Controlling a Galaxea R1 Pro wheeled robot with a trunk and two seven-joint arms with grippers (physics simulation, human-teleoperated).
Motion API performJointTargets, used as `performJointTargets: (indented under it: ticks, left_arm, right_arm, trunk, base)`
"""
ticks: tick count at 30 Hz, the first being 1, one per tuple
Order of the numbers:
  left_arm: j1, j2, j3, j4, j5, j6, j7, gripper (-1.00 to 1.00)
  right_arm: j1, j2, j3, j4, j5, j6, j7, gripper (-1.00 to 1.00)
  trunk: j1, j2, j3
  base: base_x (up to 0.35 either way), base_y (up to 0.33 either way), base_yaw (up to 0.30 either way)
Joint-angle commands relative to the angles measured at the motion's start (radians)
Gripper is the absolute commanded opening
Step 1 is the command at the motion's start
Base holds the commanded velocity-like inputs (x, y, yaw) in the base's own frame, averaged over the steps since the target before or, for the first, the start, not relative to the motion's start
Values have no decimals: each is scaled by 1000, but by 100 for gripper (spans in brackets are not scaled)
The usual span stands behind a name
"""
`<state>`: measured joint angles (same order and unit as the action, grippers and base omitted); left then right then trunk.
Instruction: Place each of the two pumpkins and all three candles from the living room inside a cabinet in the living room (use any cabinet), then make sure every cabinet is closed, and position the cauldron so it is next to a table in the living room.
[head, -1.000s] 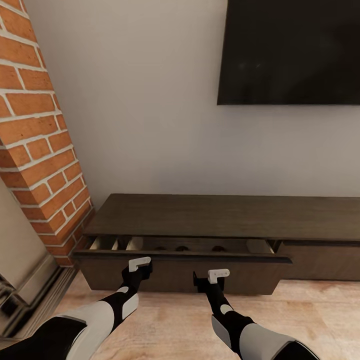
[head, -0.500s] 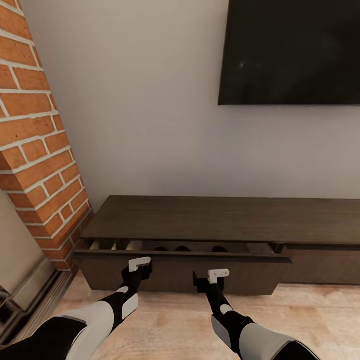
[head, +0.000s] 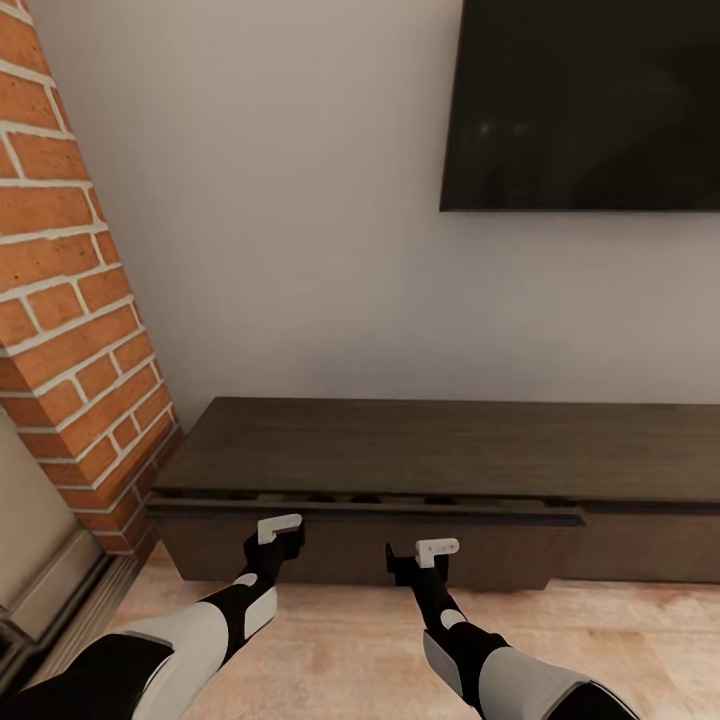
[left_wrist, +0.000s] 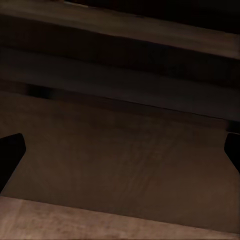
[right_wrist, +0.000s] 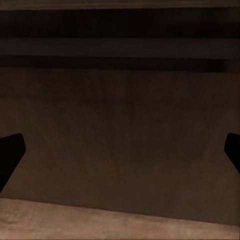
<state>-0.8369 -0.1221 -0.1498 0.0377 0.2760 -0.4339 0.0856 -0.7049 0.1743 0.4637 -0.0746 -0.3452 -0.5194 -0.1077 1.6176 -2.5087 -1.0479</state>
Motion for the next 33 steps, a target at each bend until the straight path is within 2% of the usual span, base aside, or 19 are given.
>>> performJointTargets:
  ticks: [1, 16, 23, 33]
  left_arm:
    - [-2, -1, -4, 2, 6, -6, 3, 100]
    - [5, 1, -4, 2, 5, -6, 3, 100]
    - [5, -1, -4, 2, 5, -6, 3, 100]
    - [6, -1, -4, 2, 5, -6, 3, 100]
  right_arm:
    - [-1, 0, 9, 1, -5, -2, -6, 100]
    - [-1, 0, 7, 1, -5, -2, -6, 100]
    - [-1, 0, 9, 1, -5, -2, -6, 100]
    - [-1, 0, 9, 1, -5, -2, -6, 100]
  trunk:
    - [0, 0, -1]
    - [0, 0, -1]
    - [0, 0, -1]
    - [0, 0, -1]
  base:
    - [112, 0, 0]
    - [16, 0, 0]
    - [169, 0, 0]
    - [13, 0, 0]
